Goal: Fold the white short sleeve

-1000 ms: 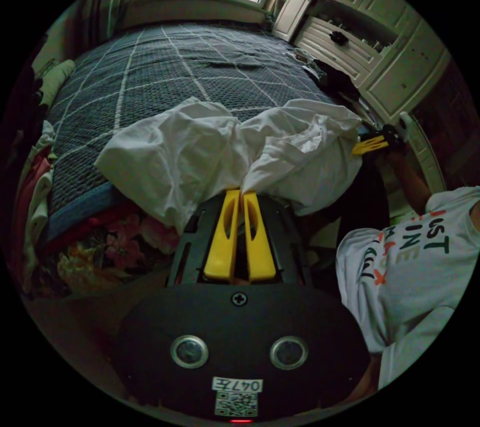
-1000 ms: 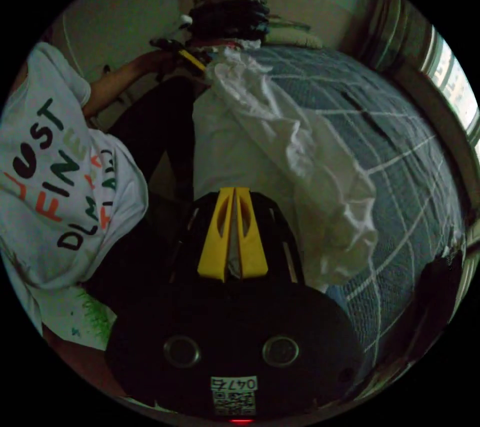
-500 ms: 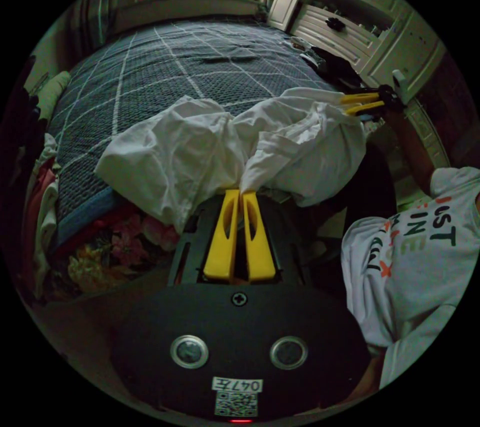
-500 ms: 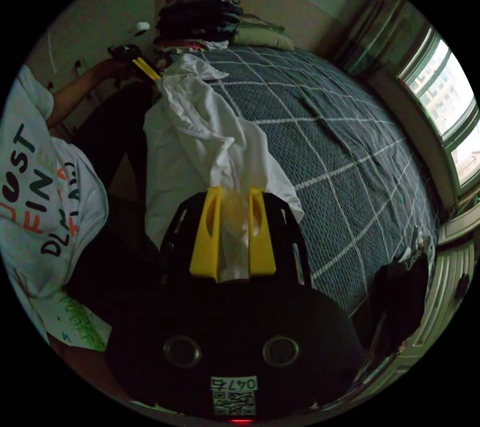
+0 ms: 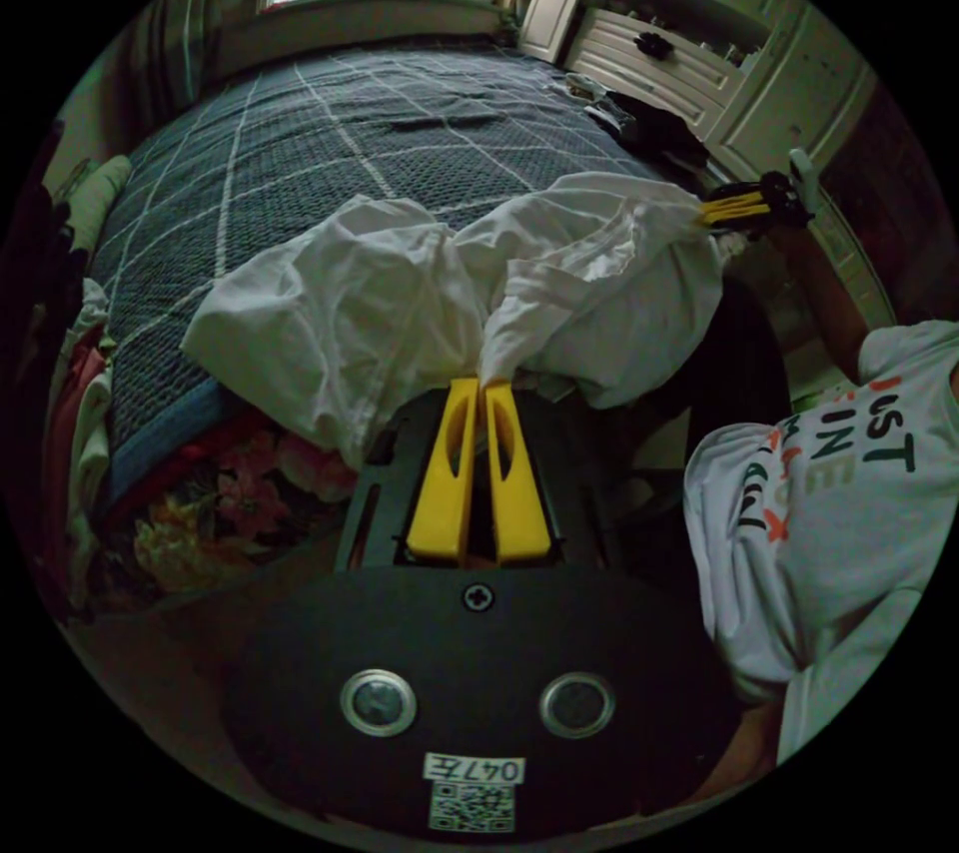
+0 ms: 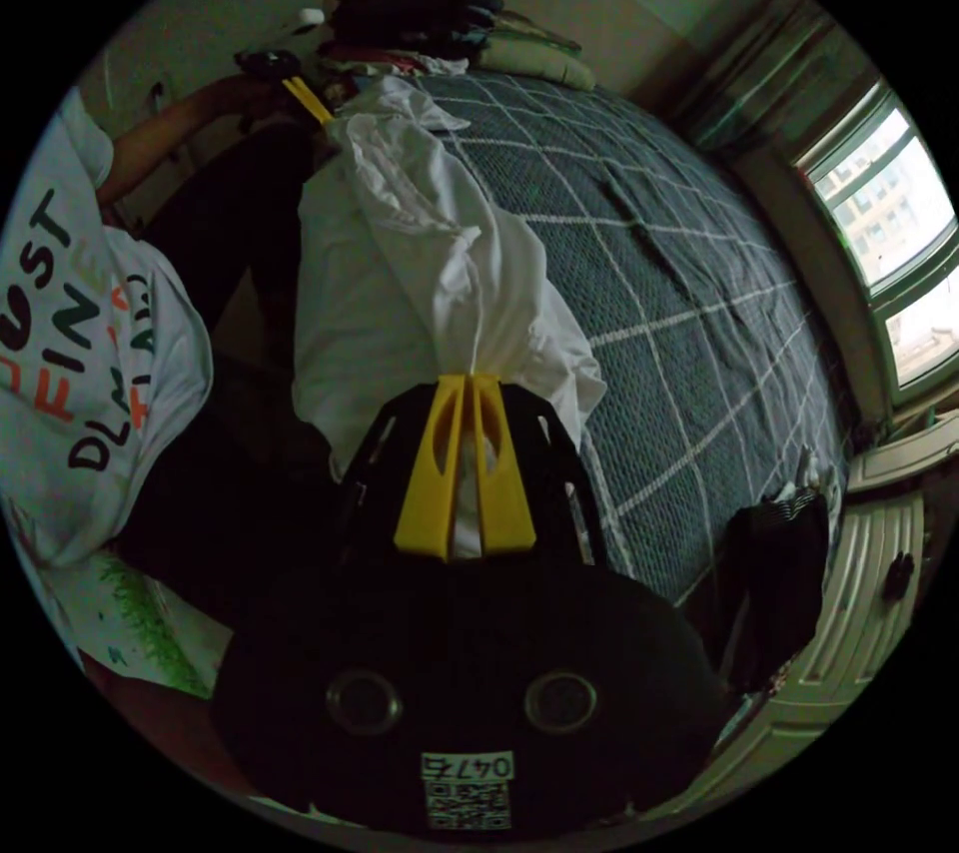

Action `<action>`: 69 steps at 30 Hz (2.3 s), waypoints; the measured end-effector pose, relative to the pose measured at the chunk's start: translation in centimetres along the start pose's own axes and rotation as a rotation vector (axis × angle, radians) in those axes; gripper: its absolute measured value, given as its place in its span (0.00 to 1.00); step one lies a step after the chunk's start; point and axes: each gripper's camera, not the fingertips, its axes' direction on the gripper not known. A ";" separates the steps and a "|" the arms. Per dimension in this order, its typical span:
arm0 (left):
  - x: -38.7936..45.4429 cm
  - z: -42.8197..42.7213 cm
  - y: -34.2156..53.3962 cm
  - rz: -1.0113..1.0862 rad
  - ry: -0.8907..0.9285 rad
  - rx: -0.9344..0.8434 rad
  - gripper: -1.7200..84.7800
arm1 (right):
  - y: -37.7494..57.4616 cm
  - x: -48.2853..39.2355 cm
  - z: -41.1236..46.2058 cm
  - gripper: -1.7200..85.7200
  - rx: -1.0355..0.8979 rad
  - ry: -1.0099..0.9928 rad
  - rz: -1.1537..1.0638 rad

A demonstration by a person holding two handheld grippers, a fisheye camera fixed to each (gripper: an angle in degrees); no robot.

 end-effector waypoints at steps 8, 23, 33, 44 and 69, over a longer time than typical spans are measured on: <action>3.4 -1.3 1.3 0.003 -0.021 0.045 0.02 | 1.5 -0.7 0.6 0.02 0.031 -0.040 0.048; 13.0 -2.7 0.5 0.222 -0.283 -0.099 0.20 | 6.0 -2.1 -0.5 0.02 0.165 0.007 0.194; 16.8 -2.7 0.7 0.222 -0.366 -0.099 0.09 | 7.0 -3.2 -1.2 0.02 0.179 0.016 0.155; 21.5 -5.5 2.0 0.266 -0.361 -0.019 0.04 | 10.6 -4.6 -5.6 0.02 0.232 0.082 0.148; 29.3 -10.1 0.1 0.355 -0.426 -0.088 0.12 | 10.3 -0.9 -6.3 0.02 0.197 0.146 0.231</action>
